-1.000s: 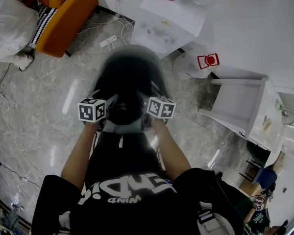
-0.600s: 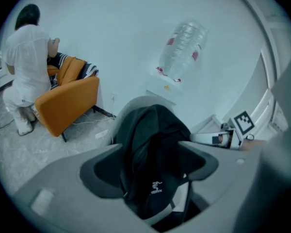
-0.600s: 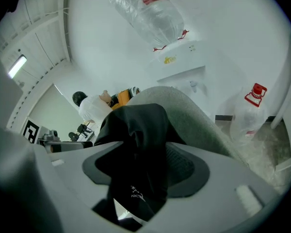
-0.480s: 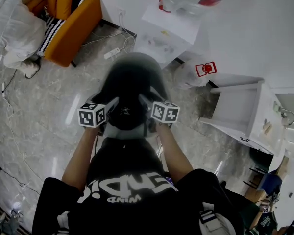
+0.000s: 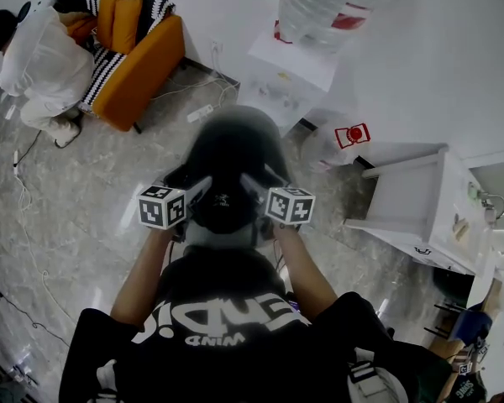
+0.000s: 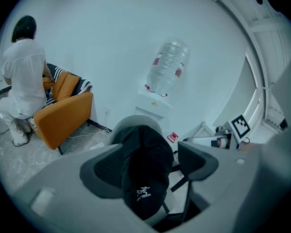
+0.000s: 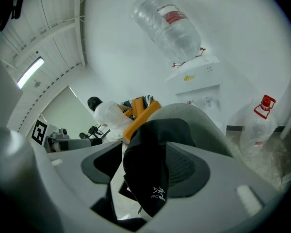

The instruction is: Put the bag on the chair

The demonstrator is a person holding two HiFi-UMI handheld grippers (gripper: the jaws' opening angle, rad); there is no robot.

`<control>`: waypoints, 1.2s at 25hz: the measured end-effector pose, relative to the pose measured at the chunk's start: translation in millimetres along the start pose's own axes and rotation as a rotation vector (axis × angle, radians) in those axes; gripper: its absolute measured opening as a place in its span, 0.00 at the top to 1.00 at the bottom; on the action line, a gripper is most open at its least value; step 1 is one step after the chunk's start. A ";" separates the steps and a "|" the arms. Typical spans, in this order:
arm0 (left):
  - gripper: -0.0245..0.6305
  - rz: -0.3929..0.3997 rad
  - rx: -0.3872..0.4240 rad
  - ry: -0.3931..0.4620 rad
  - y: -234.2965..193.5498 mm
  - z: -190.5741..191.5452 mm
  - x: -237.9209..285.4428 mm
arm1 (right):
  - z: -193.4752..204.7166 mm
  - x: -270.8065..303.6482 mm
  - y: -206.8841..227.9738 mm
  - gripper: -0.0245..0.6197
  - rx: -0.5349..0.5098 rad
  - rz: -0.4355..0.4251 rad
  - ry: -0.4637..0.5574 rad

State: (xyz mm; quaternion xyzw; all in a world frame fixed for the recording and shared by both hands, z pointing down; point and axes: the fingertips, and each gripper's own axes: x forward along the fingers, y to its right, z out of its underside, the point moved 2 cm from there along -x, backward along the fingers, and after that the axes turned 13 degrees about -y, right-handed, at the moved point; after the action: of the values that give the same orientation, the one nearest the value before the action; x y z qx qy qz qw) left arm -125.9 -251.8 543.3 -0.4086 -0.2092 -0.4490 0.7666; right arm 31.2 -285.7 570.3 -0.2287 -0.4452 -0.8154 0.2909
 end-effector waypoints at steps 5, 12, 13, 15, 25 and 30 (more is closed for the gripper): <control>0.42 0.023 0.022 0.057 16.4 -9.4 -33.3 | -9.6 -19.6 -39.2 0.53 -0.082 -0.053 0.028; 0.42 0.034 0.063 0.115 32.1 -16.1 -74.3 | -17.2 -38.3 -84.1 0.55 -0.150 -0.124 0.061; 0.42 0.033 0.067 0.123 33.4 -15.7 -79.3 | -17.3 -40.8 -89.6 0.56 -0.159 -0.132 0.066; 0.43 0.031 0.077 0.138 34.9 -15.1 -87.4 | -17.5 -45.6 -98.4 0.57 -0.174 -0.149 0.080; 0.74 0.018 0.140 0.280 41.6 -10.0 -131.8 | -12.6 -86.8 -122.6 0.79 -0.331 -0.115 0.213; 0.87 -0.014 0.132 0.300 34.4 -4.1 -136.4 | -8.1 -89.6 -116.5 0.92 -0.359 -0.059 0.237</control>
State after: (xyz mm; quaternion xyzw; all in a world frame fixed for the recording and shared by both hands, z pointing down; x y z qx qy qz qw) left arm -166.0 -175.5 432.1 -0.2842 -0.1242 -0.4954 0.8115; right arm 16.3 -217.8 440.6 -0.1662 -0.2618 -0.9110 0.2719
